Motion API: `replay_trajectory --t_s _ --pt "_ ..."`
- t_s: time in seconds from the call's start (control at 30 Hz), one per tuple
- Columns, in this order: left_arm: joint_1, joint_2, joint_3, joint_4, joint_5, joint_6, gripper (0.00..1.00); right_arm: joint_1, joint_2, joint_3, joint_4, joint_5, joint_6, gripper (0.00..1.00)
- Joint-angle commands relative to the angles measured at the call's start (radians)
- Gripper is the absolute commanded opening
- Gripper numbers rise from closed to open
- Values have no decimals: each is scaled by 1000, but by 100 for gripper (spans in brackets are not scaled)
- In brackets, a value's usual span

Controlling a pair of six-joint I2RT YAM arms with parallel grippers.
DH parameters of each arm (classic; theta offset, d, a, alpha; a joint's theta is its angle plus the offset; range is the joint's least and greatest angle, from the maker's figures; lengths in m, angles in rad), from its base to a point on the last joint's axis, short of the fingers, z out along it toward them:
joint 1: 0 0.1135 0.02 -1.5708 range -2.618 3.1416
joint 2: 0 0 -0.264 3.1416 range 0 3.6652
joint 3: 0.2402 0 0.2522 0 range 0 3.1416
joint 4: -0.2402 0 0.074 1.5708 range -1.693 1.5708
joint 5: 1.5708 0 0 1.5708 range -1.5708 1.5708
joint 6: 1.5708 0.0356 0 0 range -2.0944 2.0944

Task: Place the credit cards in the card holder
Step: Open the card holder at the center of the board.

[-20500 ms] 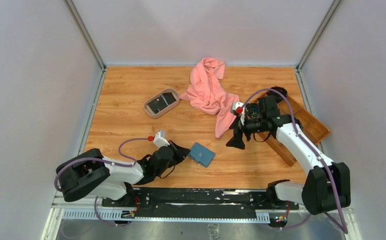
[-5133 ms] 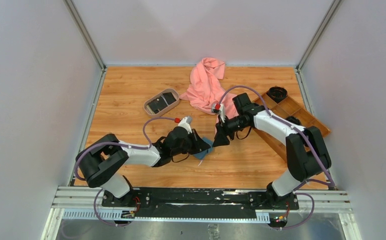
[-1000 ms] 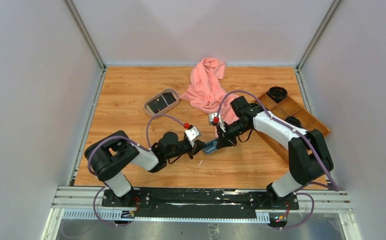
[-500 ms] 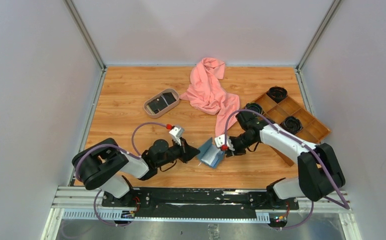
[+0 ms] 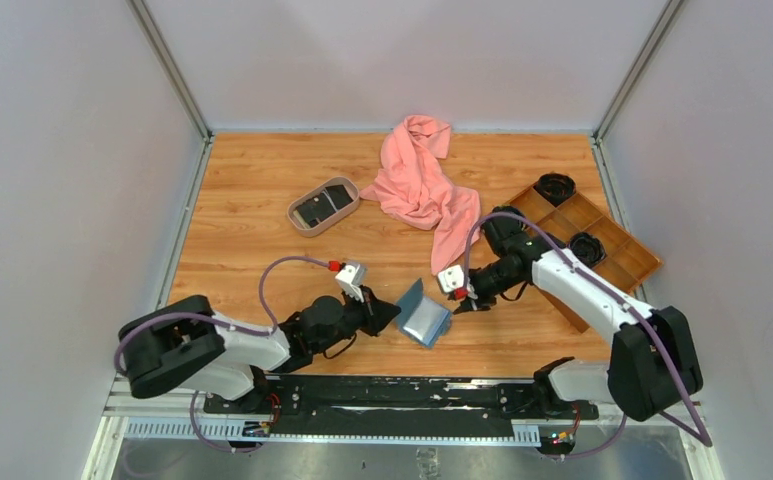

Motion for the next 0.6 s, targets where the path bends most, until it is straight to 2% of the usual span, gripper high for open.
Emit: replay_trajectory --t_s 0.0,0.1,0.13,0.27,0.4,0.57 --pt "-53 -113 50 -188 -196 161 0 -9 -25 59 -78 -306 82 37" --pt "-72 -126 62 -202 -217 194 0 21 25 82 38 -317 289 26" --pt "-81 -120 67 -202 -223 197 0 37 49 82 94 -277 385 24" --pt "-92 -97 84 -199 -225 190 0 121 113 73 212 -101 518 20" --pt "-93 -124 57 -199 -285 104 0 136 192 123 234 6 662 22" --pt "-93 -167 1 -197 -354 -71 0 138 283 168 223 -107 796 29"
